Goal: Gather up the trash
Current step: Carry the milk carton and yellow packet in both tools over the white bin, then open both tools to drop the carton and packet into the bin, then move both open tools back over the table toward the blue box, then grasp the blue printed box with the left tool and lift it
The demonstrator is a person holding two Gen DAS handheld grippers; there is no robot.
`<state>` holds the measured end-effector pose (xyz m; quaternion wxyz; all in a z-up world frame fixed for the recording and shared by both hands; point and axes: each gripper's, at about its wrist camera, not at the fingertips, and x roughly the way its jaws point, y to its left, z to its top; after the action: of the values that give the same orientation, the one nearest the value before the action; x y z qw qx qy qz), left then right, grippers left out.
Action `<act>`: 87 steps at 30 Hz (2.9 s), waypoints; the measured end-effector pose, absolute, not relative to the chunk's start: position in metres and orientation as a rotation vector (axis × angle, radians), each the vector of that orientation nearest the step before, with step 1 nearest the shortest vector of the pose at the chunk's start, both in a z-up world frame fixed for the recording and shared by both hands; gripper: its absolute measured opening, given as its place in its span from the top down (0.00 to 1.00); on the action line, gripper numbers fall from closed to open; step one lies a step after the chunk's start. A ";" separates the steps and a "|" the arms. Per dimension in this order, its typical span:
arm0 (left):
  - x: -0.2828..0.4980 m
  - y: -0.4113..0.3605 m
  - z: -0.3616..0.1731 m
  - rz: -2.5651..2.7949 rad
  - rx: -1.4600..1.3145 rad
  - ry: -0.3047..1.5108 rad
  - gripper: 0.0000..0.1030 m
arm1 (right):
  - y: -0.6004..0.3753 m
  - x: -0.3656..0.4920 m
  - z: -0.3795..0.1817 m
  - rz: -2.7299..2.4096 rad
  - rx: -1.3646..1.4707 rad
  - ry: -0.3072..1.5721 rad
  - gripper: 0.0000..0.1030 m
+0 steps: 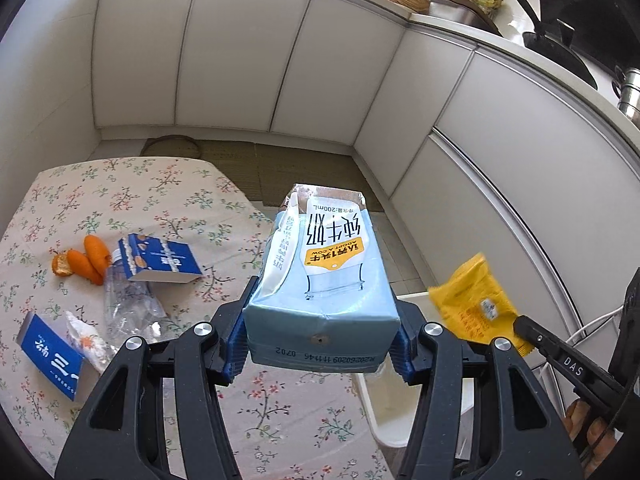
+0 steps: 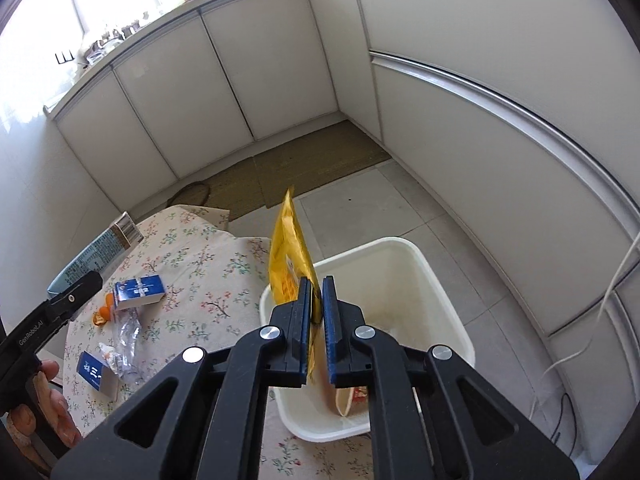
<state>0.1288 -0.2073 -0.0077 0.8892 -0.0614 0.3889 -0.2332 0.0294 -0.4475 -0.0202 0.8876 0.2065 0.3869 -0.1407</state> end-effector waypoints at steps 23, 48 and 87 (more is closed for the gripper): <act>0.092 -0.320 -0.030 -0.792 0.039 0.793 0.40 | -0.521 -0.037 -0.022 -0.606 0.390 0.710 0.15; 0.110 -0.279 -0.031 -0.583 0.050 0.819 0.09 | -0.453 0.011 -0.013 -0.487 0.261 0.705 0.11; 0.170 -0.001 -0.068 0.159 -0.233 1.013 0.07 | -0.241 0.134 -0.031 -0.137 0.064 0.747 0.09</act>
<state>0.1695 -0.0007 -0.0681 0.8650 -0.1111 0.4834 0.0758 0.1338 -0.2407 -0.0314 0.9283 0.0313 0.3644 -0.0670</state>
